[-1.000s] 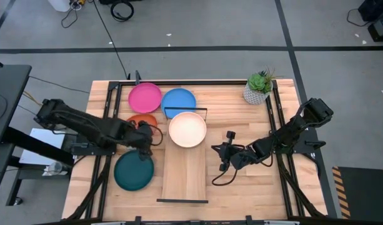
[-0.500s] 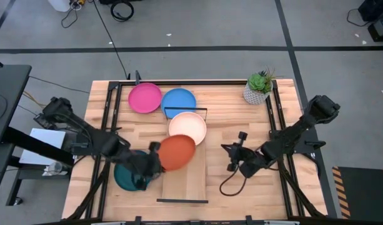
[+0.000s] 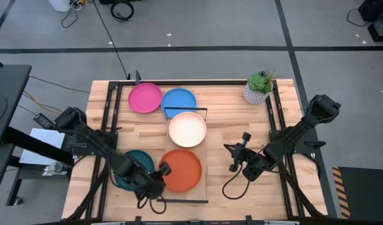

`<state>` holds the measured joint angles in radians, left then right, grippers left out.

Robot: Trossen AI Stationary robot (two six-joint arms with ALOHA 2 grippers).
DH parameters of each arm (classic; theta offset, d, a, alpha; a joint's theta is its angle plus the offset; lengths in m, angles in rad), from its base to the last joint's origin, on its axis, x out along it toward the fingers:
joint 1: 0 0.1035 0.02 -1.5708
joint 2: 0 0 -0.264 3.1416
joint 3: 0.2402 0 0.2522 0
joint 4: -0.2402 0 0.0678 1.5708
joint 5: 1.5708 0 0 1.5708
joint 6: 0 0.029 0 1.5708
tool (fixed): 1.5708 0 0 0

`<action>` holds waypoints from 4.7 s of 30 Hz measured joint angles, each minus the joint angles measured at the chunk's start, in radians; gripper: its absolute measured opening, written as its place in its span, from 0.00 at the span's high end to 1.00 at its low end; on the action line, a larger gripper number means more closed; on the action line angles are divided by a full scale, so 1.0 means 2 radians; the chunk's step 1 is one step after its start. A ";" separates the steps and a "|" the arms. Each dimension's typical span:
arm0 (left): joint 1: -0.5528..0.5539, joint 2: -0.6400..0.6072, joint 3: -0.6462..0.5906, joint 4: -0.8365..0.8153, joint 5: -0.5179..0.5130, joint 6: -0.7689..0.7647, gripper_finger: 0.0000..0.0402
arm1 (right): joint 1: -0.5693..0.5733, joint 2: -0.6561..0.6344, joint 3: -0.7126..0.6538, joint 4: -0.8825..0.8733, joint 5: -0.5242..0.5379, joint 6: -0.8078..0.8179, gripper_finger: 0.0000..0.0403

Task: Place and stack plates onto a shelf
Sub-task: Put the orange plate on the shelf, then stack the green plate on top of the orange plate on the shelf, then stack the pink plate on top of the green plate on the shelf

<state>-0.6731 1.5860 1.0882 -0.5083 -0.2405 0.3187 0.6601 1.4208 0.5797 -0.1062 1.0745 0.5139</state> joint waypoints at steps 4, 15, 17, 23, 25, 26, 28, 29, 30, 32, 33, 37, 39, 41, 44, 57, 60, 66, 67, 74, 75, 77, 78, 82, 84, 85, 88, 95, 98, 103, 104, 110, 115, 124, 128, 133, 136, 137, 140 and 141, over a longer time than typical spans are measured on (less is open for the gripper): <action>-0.003 0.019 0.000 0.009 -0.001 0.002 0.95 | 0.000 0.000 0.000 0.000 -0.001 0.003 0.97; -0.002 0.039 0.001 0.064 -0.011 -0.026 0.89 | 0.000 0.000 0.000 0.001 -0.001 0.003 0.97; -0.001 0.039 0.001 0.070 -0.020 -0.052 0.89 | 0.000 0.000 0.000 0.002 -0.001 0.003 0.97; -0.001 0.037 0.000 0.068 -0.023 -0.126 0.80 | 0.000 0.000 0.000 0.004 -0.001 0.001 0.97; -0.001 0.029 0.000 0.055 -0.022 -0.163 0.75 | 0.000 0.000 0.000 0.004 -0.001 0.000 0.97; -0.002 0.022 0.000 0.042 -0.022 -0.185 0.73 | 0.000 0.000 0.000 0.004 -0.001 0.000 0.97; -0.006 0.004 0.000 0.005 -0.022 -0.230 0.69 | 0.000 0.000 0.000 0.004 -0.001 0.000 0.97; -0.009 -0.005 0.000 -0.014 -0.022 -0.256 0.68 | 0.000 0.000 0.000 0.004 -0.001 0.000 0.97; -0.013 -0.015 0.000 -0.036 -0.021 -0.285 0.68 | 0.000 0.000 0.000 0.004 -0.001 -0.001 0.97; -0.026 -0.032 0.000 -0.080 -0.015 -0.348 0.67 | 0.000 0.000 0.000 0.004 -0.001 -0.002 0.97; -0.035 -0.039 0.000 -0.100 -0.014 -0.380 0.67 | 0.000 0.000 0.000 0.004 -0.001 -0.003 0.97; -0.087 -0.038 0.000 -0.118 -0.014 -0.489 0.69 | 0.000 0.001 0.000 0.004 -0.010 -0.004 0.97; -0.108 -0.031 0.000 -0.111 -0.014 -0.554 0.69 | 0.000 0.001 0.000 0.004 -0.011 -0.004 0.97; -0.120 -0.020 0.000 -0.118 -0.020 -0.645 0.70 | 0.000 0.001 0.000 0.006 -0.011 -0.010 0.97; -0.122 -0.001 0.000 -0.133 -0.012 -0.725 0.70 | -0.001 0.001 0.000 0.010 -0.011 -0.016 0.97; -0.107 0.084 0.000 -0.149 0.074 -0.743 0.65 | -0.029 0.001 0.000 0.046 -0.011 -0.078 0.97; -0.107 0.100 0.000 -0.160 0.077 -0.744 0.68 | -0.034 0.001 0.000 0.047 -0.011 -0.081 0.97; -0.105 0.102 0.014 -0.186 0.098 -0.701 0.93 | -0.038 0.001 0.000 0.049 -0.013 -0.085 0.97; -0.105 0.101 0.024 -0.203 0.101 -0.693 0.95 | -0.038 0.001 0.000 0.049 -0.013 -0.085 0.97; -0.105 0.097 0.149 -0.372 0.094 -0.625 0.96 | -0.038 0.001 0.000 0.053 -0.018 -0.084 0.97; -0.105 0.097 0.169 -0.399 0.080 -0.615 0.96 | -0.038 0.001 0.000 0.053 -0.022 -0.084 0.97; -0.105 0.097 0.204 -0.438 0.035 -0.600 0.96 | -0.038 0.001 0.000 0.055 -0.027 -0.084 0.97; -0.105 0.096 0.218 -0.447 0.010 -0.599 0.96 | -0.038 0.001 0.000 0.056 -0.027 -0.084 0.97; -0.101 0.096 0.241 -0.439 -0.086 -0.518 0.96 | -0.038 0.001 0.000 0.057 -0.028 -0.079 0.97; -0.095 0.097 0.241 -0.402 -0.120 -0.420 0.96 | -0.038 0.001 0.000 0.057 -0.028 -0.079 0.97; -0.092 0.097 0.240 -0.382 -0.135 -0.364 0.96 | -0.038 0.001 0.000 0.057 -0.028 -0.078 0.97; -0.075 0.097 0.228 -0.325 -0.153 -0.228 0.96 | -0.036 0.001 0.000 0.057 -0.028 -0.074 0.97; -0.031 0.097 0.187 -0.238 -0.136 -0.057 0.96 | -0.035 0.001 0.000 0.057 -0.039 -0.074 0.97; -0.014 0.097 0.171 -0.209 -0.096 -0.033 0.96 | -0.035 0.001 0.000 0.057 -0.039 -0.074 0.97; 0.002 0.097 0.155 -0.154 -0.041 -0.031 0.96 | -0.035 0.001 0.000 0.057 -0.039 -0.074 0.97; 0.002 0.097 0.155 -0.148 -0.038 -0.031 0.96 | -0.035 0.001 0.000 0.057 -0.039 -0.074 0.97; -0.002 0.097 0.155 -0.125 -0.020 -0.039 0.96 | -0.035 0.001 0.000 0.056 -0.039 -0.074 0.97; -0.001 0.097 0.155 -0.125 -0.021 -0.117 0.91 | -0.035 0.001 0.000 0.057 -0.039 -0.074 0.97; -0.003 0.092 0.155 -0.187 -0.033 -0.188 0.68 | -0.035 0.001 0.000 0.057 -0.041 -0.074 0.97; -0.010 0.085 0.155 -0.214 -0.053 -0.194 0.68 | -0.035 0.001 0.000 0.057 -0.041 -0.074 0.97; -0.005 0.062 0.137 -0.211 -0.079 -0.178 0.73 | -0.035 0.001 0.000 0.064 -0.041 -0.078 0.97; 0.002 0.032 0.093 -0.213 -0.079 -0.192 0.75 | -0.035 0.001 0.000 0.064 -0.048 -0.079 0.97; 0.006 0.020 0.077 -0.207 -0.080 -0.193 0.75 | -0.035 0.001 0.000 0.064 -0.050 -0.079 0.97; 0.015 -0.026 0.023 -0.185 -0.100 -0.189 0.77 | -0.035 0.001 0.000 0.067 -0.050 -0.086 0.97; 0.020 -0.041 0.004 -0.177 -0.111 -0.184 0.77 | -0.035 0.001 0.000 0.068 -0.050 -0.087 0.97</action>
<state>-0.6324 1.5031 1.0960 -0.8614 -0.4620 -0.0502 0.5892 1.4220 0.5800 0.0291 0.9749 0.3405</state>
